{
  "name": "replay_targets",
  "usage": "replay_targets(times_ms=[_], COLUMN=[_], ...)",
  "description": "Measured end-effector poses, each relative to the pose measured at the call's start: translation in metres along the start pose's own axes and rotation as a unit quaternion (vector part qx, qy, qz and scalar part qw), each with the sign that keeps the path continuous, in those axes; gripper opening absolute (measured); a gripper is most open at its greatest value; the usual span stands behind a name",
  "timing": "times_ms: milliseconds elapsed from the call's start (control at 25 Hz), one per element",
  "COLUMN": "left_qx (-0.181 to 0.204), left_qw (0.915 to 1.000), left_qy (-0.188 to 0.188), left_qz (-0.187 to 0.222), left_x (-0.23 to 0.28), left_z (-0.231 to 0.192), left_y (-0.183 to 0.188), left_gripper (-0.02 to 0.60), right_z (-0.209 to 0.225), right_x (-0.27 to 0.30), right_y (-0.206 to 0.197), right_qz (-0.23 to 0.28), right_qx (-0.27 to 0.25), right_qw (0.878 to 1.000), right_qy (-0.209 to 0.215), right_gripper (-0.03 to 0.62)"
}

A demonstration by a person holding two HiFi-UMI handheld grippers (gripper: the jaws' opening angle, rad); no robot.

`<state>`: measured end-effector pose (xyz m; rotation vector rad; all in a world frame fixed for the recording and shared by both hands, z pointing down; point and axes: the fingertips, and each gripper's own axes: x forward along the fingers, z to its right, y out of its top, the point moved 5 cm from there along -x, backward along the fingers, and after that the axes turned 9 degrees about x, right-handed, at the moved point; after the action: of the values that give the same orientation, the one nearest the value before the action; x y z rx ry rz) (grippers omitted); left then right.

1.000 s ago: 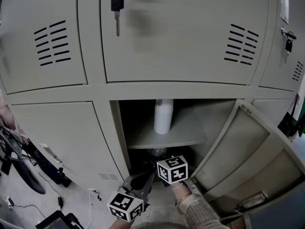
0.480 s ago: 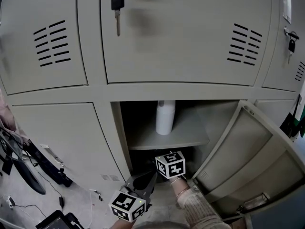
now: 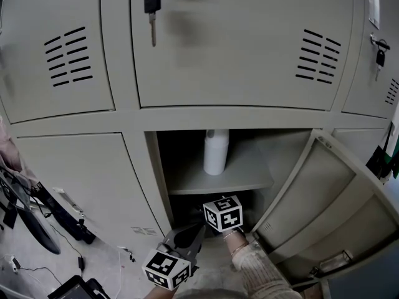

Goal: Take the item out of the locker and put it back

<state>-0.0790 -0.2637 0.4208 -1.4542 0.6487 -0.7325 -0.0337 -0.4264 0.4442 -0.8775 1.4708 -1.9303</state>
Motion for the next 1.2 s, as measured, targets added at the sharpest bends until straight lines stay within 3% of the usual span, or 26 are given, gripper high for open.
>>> replay_targets(times_ms=[280, 960, 1200], left_qx=[-0.004, -0.014, -0.009], left_qw=[1.0, 0.9999, 0.9999], left_qy=[0.004, 0.002, 0.005], left_qz=[0.0, 0.005, 0.011], left_x=[-0.003, 0.001, -0.006], left_z=[-0.002, -0.004, 0.002], left_y=[0.0, 0.007, 0.014], left_gripper=[0.008, 0.008, 0.008], right_z=[-0.003, -0.025, -0.033], right_x=[-0.007, -0.08, -0.105], right_y=[0.002, 0.022, 0.023], right_qz=[0.011, 0.058, 0.07], right_qx=[0.028, 0.008, 0.004], right_qw=[0.999, 0.998, 0.997], right_qy=[0.011, 0.01, 0.016], right_gripper=[0.483, 0.482, 0.448])
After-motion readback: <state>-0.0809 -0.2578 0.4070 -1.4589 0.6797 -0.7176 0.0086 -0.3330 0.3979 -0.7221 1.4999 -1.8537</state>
